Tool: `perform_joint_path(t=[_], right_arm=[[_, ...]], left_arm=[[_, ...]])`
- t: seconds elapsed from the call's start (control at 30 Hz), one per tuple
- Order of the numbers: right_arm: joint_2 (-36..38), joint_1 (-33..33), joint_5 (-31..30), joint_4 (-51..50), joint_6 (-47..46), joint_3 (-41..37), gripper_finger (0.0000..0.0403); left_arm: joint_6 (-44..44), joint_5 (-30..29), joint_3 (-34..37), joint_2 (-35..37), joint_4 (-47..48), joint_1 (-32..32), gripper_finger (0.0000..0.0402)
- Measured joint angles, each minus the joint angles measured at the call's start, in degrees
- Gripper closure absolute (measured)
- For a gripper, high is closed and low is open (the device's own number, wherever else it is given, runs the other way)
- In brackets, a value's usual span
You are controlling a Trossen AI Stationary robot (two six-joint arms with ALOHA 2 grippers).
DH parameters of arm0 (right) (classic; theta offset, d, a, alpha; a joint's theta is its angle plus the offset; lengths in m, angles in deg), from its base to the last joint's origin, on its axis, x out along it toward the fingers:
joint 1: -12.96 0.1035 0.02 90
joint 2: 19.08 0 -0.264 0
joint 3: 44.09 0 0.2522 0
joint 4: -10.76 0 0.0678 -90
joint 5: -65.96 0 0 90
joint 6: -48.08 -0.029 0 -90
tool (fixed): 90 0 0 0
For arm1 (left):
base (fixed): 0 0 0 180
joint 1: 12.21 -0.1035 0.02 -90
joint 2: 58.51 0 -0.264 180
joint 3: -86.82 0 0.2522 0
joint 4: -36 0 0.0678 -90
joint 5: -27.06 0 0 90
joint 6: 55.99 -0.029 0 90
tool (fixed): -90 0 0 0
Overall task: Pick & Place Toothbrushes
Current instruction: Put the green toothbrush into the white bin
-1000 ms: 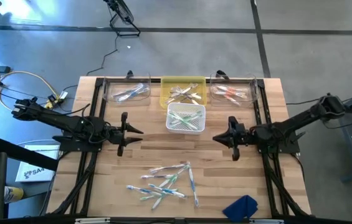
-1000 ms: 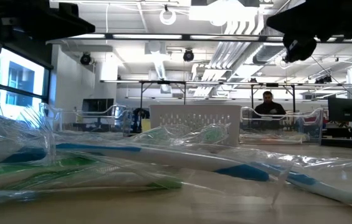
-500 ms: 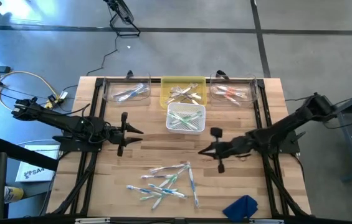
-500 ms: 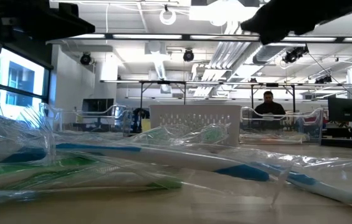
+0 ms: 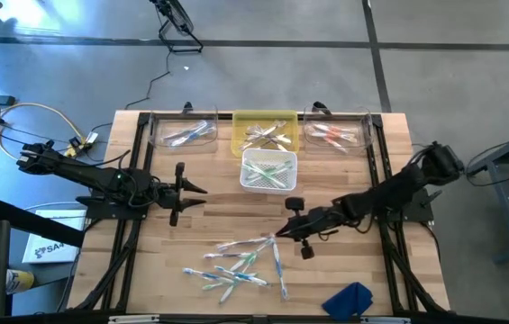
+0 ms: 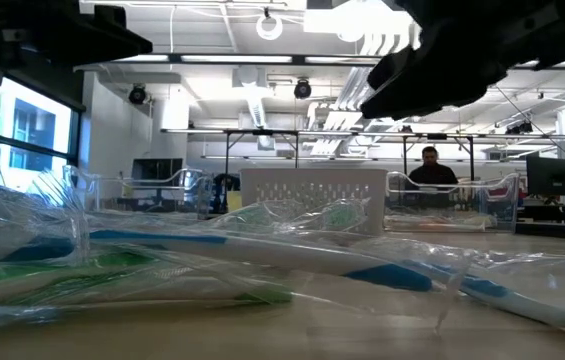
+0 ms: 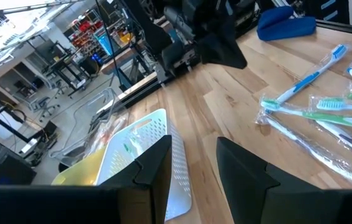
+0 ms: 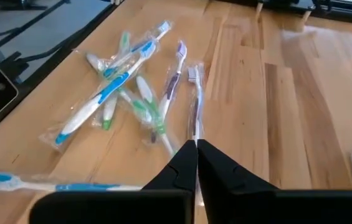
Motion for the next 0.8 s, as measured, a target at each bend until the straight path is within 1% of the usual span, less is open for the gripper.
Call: perform_joint_path(t=[0.13,0.4,0.53,0.67,0.8], right_arm=[[-3.6,-0.5,0.0,0.1,0.4,2.1,0.0365],[-9.3,-1.9,2.4,3.7,-0.1,3.4,0.0267],[-11.5,-1.9,3.5,4.1,-0.1,3.4,0.0229],[-13.6,-1.9,6.6,5.2,-0.2,3.4,0.021],[-15.1,-1.9,6.5,7.0,-0.2,3.4,0.0208]], left_arm=[[0.0,0.0,0.0,0.0,0.0,0.0,0.0279],[0.0,0.0,0.0,0.0,0.0,0.0,0.0279],[0.0,0.0,0.0,0.0,0.0,0.0,0.0279],[0.0,0.0,0.0,0.0,0.0,0.0,0.0279],[0.0,0.0,0.0,0.0,0.1,0.0,0.0279]])
